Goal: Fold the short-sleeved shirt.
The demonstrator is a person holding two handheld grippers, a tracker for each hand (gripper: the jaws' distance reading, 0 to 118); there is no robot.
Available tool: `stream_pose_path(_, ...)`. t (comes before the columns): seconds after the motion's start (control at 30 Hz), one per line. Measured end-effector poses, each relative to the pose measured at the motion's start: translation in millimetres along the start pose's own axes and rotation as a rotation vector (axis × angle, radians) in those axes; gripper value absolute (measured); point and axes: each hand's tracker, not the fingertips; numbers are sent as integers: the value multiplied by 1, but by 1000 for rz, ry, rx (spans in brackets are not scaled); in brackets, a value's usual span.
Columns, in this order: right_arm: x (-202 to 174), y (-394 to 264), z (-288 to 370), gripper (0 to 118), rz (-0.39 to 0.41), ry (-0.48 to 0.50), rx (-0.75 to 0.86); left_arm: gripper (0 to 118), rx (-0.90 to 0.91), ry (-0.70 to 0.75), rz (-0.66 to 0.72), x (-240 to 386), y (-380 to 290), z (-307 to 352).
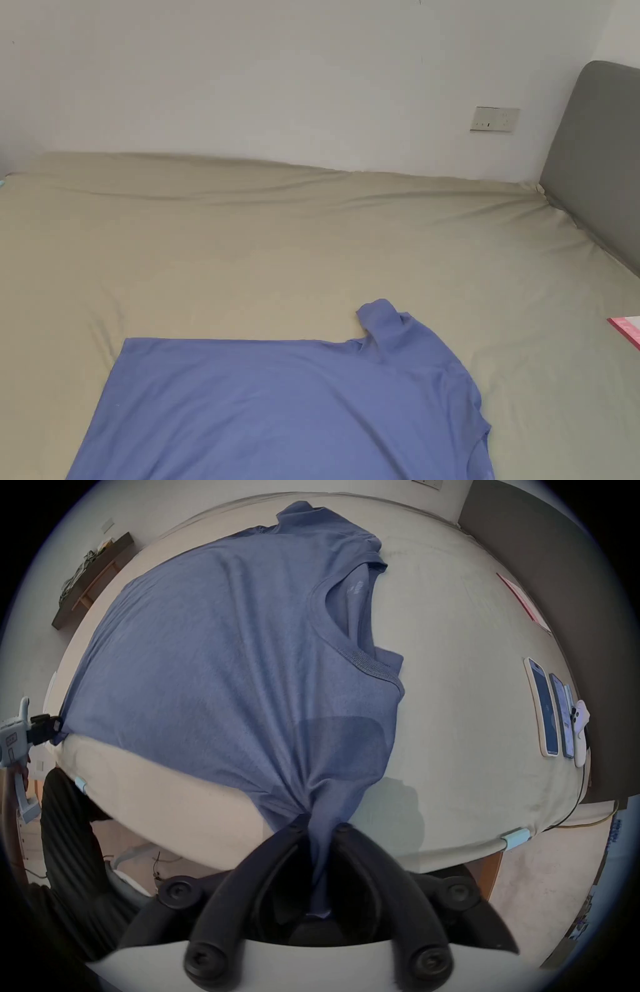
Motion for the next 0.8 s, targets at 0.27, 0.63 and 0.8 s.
stream_pose_path(0.27, 7, 59, 81, 103, -43, -60, 410, 116, 307, -71, 127, 44, 59, 42)
stream_pose_path(0.63, -86, 124, 260, 103, 123, -207, 1135, 114, 987, 452, -468, 195, 141, 161)
stream_pose_path(0.8, -128, 131, 273, 88, 192, -225, 1240, 63, 978, 656, -835, 248, 150, 168)
